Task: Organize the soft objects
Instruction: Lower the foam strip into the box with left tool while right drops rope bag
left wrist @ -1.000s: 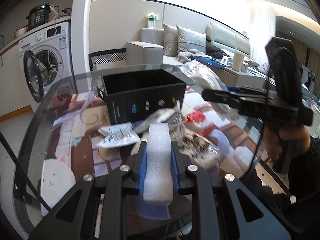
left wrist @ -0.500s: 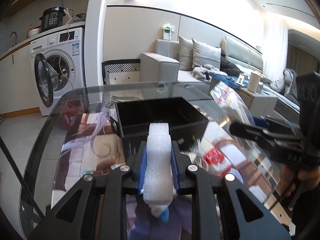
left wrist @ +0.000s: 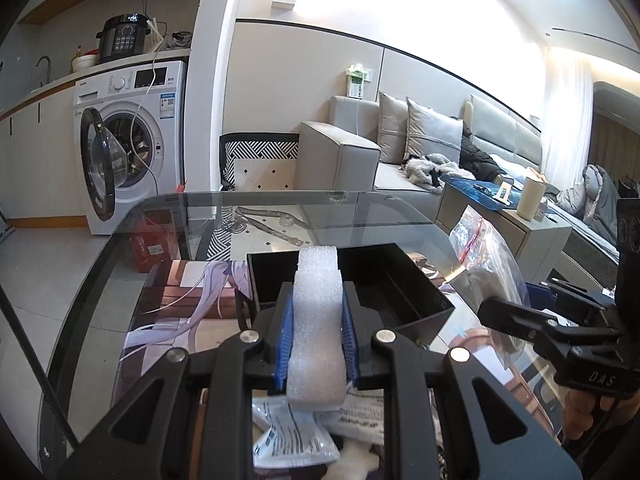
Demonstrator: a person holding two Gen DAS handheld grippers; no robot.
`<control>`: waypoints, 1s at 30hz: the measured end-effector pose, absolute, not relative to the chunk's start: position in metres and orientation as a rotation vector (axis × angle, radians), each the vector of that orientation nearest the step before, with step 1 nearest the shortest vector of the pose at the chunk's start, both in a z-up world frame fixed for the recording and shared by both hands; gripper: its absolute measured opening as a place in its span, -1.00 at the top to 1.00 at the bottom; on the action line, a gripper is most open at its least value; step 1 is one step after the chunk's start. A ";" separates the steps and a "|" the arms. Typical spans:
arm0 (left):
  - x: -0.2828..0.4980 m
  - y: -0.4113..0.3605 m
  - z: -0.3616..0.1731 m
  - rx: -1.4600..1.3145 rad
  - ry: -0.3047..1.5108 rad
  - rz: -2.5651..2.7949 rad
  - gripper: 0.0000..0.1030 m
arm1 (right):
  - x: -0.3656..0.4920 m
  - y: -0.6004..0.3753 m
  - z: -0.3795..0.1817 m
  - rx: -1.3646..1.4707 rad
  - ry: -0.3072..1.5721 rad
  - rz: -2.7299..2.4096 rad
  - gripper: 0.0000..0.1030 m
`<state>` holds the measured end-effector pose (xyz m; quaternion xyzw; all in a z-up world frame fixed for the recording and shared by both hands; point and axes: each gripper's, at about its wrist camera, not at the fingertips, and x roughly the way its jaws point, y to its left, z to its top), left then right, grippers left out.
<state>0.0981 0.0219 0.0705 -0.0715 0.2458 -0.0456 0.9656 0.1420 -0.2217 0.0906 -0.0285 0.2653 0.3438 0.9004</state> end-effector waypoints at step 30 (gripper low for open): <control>0.169 0.030 0.053 -0.208 0.531 -0.082 0.61 | 0.229 -0.170 0.066 -0.073 0.633 0.738 0.09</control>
